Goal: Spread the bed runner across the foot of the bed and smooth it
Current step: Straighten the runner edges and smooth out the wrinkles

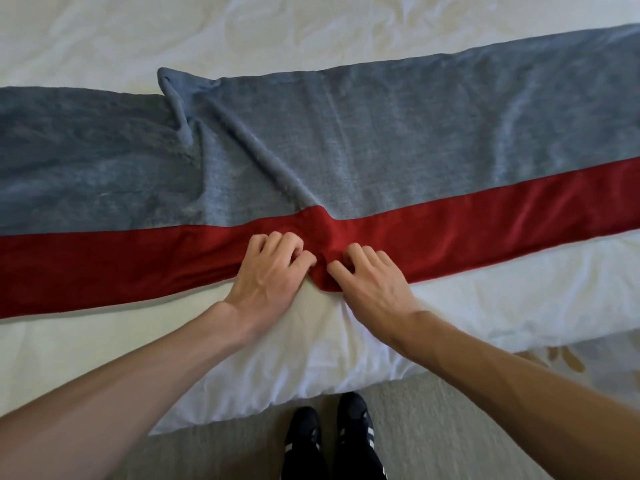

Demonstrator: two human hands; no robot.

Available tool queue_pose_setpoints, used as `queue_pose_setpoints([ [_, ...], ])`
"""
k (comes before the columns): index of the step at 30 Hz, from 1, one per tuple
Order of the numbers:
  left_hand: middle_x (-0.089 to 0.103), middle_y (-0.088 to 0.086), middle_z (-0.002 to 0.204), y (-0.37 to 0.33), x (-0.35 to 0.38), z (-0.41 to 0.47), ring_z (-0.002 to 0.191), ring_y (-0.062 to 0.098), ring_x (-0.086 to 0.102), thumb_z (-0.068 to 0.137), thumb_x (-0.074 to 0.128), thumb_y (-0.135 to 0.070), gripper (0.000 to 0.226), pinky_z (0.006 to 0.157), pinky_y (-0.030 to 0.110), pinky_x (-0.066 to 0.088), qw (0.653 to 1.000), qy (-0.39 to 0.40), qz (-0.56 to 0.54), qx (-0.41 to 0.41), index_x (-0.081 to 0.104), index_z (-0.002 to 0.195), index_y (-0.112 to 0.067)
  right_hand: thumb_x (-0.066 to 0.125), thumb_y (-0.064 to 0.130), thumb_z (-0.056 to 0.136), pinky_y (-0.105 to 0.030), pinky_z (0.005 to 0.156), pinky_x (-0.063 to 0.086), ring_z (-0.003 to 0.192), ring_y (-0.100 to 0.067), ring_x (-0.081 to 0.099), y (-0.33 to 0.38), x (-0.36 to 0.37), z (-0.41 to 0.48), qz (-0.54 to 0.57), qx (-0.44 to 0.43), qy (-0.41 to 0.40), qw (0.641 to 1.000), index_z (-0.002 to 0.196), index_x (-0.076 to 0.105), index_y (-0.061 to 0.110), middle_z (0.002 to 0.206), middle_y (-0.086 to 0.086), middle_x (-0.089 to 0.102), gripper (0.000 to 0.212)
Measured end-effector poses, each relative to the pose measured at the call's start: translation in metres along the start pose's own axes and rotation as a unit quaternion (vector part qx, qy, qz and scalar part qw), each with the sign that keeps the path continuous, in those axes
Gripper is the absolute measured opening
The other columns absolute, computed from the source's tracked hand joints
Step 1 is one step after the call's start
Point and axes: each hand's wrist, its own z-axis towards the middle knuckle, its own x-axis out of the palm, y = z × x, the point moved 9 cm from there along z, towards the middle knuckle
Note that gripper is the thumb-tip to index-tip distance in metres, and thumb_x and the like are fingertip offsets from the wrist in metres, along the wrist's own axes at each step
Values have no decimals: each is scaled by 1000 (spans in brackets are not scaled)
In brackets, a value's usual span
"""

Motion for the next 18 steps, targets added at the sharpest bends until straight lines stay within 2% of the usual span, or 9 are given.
queue_pose_setpoints([
  [2,54,5,76,-1,-2,-7,68,26,50,82,56,-6,11,64,38,31,1000,3,6,4,63,82,-14,60,-4,67,-36,56,35,64,-25,41,4,-1,5,-3,-18,-9,1000,90,54,13,83,-9,48,29],
  [4,55,4,77,-2,3,-17,70,27,52,81,60,-16,7,66,39,32,999,33,12,12,63,86,-13,60,-6,64,-35,56,35,64,-24,41,9,-2,6,2,-42,-13,999,89,55,14,83,-9,48,32],
  [7,61,5,93,4,14,-31,81,27,56,73,70,-31,37,73,40,33,996,87,23,-14,64,103,-10,68,-4,62,-36,54,39,63,-24,46,13,-6,3,26,-58,-17,998,84,58,13,80,-8,51,30],
  [10,60,4,101,12,15,-36,88,26,57,72,71,-36,44,79,41,32,993,99,21,-60,63,108,-12,72,-1,66,-38,53,44,62,-27,50,13,-13,-4,70,-61,-30,995,85,63,9,78,-9,55,24],
  [13,60,3,97,15,8,-34,86,24,56,76,69,-32,29,81,41,31,995,69,16,-74,64,99,-14,71,4,72,-40,55,45,63,-28,51,12,-18,-9,99,-79,-28,992,89,62,5,79,-10,56,19],
  [16,60,3,86,22,4,-34,79,25,55,78,68,-16,9,78,40,31,995,37,23,-86,63,85,-14,69,8,75,-41,56,44,64,-27,50,11,-18,-9,110,-91,-14,990,89,61,4,79,-9,55,16],
  [18,60,3,77,29,6,-37,73,26,55,73,69,-5,13,75,40,32,994,43,28,-94,64,82,-11,67,10,76,-41,56,43,62,-26,48,11,-15,-9,107,-90,-6,990,86,59,5,77,-8,53,13],
])
